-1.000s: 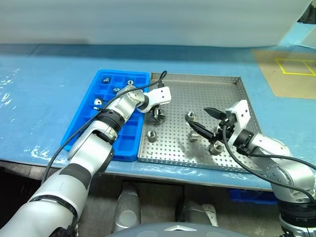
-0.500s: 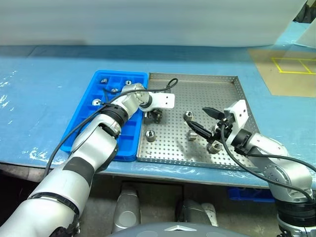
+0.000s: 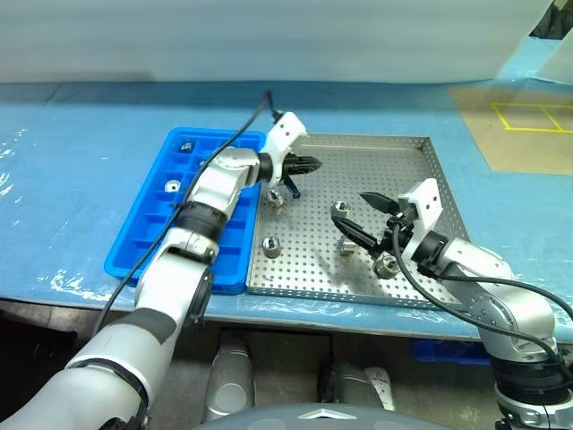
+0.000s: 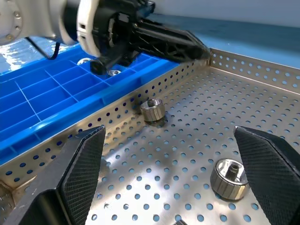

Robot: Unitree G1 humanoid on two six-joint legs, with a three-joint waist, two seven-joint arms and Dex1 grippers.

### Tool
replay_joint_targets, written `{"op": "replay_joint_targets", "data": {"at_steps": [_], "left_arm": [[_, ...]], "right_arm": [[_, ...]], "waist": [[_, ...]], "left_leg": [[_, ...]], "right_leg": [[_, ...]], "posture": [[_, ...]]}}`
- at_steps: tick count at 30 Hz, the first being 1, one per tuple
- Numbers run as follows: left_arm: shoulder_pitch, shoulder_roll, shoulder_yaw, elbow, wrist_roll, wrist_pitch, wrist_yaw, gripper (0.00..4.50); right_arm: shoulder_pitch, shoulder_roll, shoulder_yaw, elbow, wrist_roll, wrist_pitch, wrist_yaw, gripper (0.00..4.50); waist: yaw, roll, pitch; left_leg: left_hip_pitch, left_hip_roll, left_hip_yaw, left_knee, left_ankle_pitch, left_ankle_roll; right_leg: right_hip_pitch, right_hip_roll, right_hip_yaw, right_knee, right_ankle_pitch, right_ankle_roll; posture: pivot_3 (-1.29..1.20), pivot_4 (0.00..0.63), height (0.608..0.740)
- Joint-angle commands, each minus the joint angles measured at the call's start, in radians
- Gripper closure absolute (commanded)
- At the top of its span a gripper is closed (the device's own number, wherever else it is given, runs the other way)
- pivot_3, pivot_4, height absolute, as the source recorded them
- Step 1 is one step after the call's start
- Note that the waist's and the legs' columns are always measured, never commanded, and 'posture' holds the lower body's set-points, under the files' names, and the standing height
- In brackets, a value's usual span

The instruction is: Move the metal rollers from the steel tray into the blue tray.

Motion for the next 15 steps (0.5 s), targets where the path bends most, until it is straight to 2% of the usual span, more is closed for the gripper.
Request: {"op": "replay_joint_targets", "data": {"at_steps": [1,5,9,11,15], "left_arm": [[0.057,0.026,0.071,-0.201,-0.073,0.018,0.068,4.46],[0.186,0.063,0.113,-0.346,-0.130,-0.001,0.090,4.46],[0.274,0.076,0.181,-0.464,-0.264,0.108,0.104,4.46],[0.309,0.095,0.201,-0.487,-0.282,0.127,0.132,4.46],[0.369,0.147,0.127,-0.532,-0.245,0.099,0.122,4.46]], "right_arm": [[-0.020,0.007,0.007,0.001,-0.006,-0.031,0.018,0.00],[-0.063,0.016,0.045,0.046,-0.019,-0.047,0.048,0.00],[-0.097,0.018,0.057,0.082,-0.027,-0.058,0.071,0.00],[-0.107,0.019,0.065,0.096,-0.032,-0.063,0.082,0.00],[-0.119,0.025,0.076,0.108,-0.037,-0.068,0.095,0.00]], "waist": [[0.001,0.000,0.000],[0.003,0.000,0.000],[0.005,0.000,0.000],[0.008,0.000,0.000],[0.009,0.000,0.000]], "left_leg": [[0.000,0.000,0.000,0.000,0.000,0.000],[0.000,0.000,0.000,0.000,0.000,0.000],[-0.002,0.001,0.000,-0.001,0.000,0.000],[-0.004,0.000,0.000,0.000,0.000,0.000],[-0.005,0.001,0.000,0.000,0.000,0.000]], "right_leg": [[0.000,0.000,0.000,0.000,0.000,0.000],[0.000,0.000,0.000,-0.001,0.000,0.000],[-0.001,0.000,-0.001,-0.002,0.000,0.000],[-0.003,0.000,-0.001,-0.002,0.000,0.000],[-0.004,0.000,-0.002,-0.002,0.000,0.000]], "posture": [[0.15,0.150,0.740],[0.20,0.150,0.740],[0.23,0.150,0.740],[0.24,0.150,0.740],[0.25,0.150,0.740]]}}
